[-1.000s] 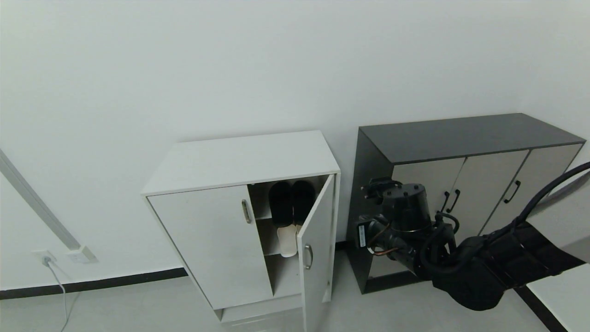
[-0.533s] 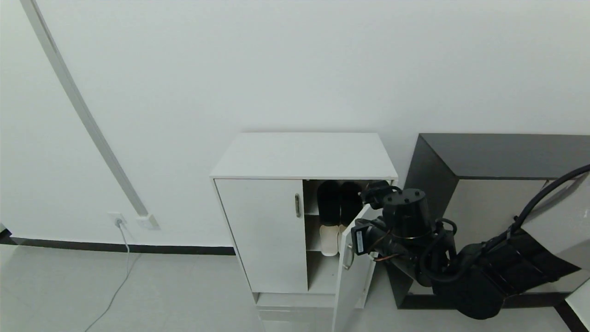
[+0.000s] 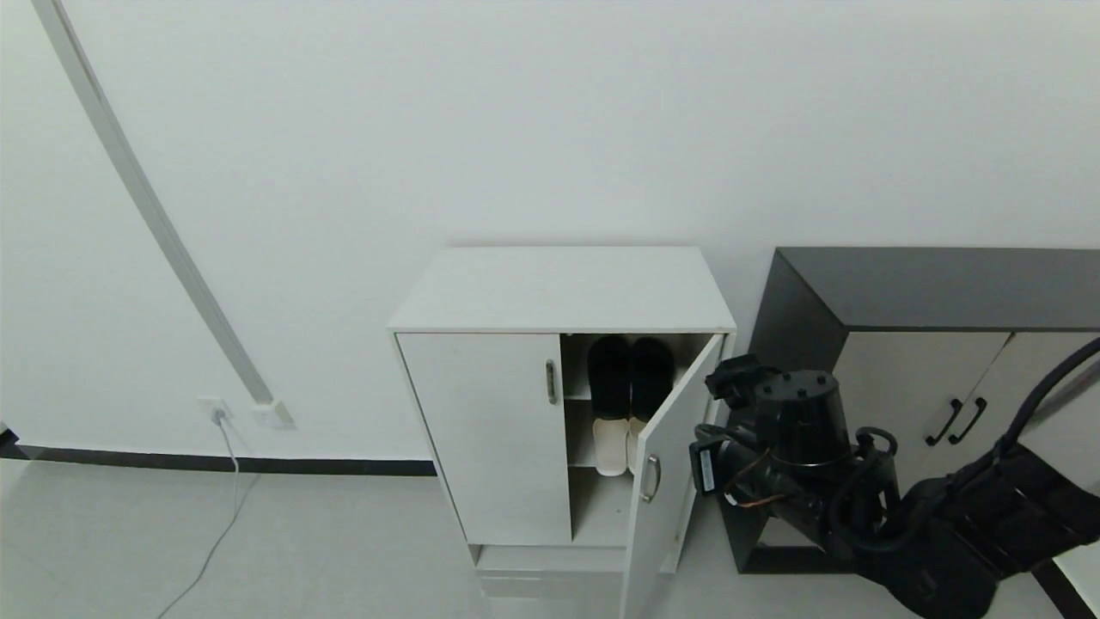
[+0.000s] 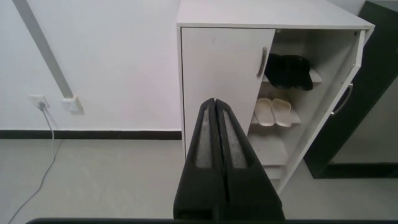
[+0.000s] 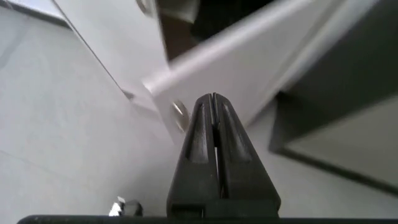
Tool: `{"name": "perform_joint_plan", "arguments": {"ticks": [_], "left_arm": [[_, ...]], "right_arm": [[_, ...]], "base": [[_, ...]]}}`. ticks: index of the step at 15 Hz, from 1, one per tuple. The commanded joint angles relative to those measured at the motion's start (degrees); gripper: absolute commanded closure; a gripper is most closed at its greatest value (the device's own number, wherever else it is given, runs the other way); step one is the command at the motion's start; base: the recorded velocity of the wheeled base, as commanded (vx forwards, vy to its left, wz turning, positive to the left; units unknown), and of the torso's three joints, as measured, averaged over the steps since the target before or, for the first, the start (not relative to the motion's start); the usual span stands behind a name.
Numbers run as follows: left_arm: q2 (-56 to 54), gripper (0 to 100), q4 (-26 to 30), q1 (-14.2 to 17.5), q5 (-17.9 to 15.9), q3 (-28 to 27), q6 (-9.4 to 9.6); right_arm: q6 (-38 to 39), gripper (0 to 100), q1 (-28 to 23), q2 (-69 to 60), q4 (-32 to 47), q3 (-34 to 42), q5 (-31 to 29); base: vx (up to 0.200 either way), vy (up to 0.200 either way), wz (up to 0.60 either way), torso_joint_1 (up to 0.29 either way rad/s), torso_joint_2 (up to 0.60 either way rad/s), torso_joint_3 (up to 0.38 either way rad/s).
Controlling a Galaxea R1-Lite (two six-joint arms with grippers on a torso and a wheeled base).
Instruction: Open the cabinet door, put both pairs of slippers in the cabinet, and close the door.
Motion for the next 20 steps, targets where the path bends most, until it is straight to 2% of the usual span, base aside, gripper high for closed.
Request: {"name": "perform_joint_plan", "arguments": {"ticks": [1,4,9,14,20], "left_arm": [[0.1,100,0.0,0.0,-0.1,0.0,0.01],[0.1,100,0.0,0.0,-0.1,0.0,0.09],[0.1,100,0.0,0.0,-0.1,0.0,-0.08],[0.1,100,0.0,0.0,0.0,0.0,-0.17],[0.1,100,0.0,0.0,0.0,0.0,-0.17]], "right_arm": [[0.0,100,0.0,-1.7,-3.4,5.6,0.1],[0.0,100,0.0,-3.2,-8.0,13.6,0.1],[0.5,100,0.0,-1.4,-13.2,20.5,2.3],[0.2,100,-0.5,7.5,-20.7,16.8,2.6],[0.1,100,-0.6,11.8,-20.6,11.1,4.6]], "base": [[0.200,0.000,0.00,0.007,0.00,-0.002],[0.200,0.000,0.00,-0.007,-0.01,0.004],[0.000,0.000,0.00,0.000,0.00,0.000],[0.000,0.000,0.00,0.000,0.00,0.000],[0.000,0.000,0.00,0.000,0.00,0.000]]}}
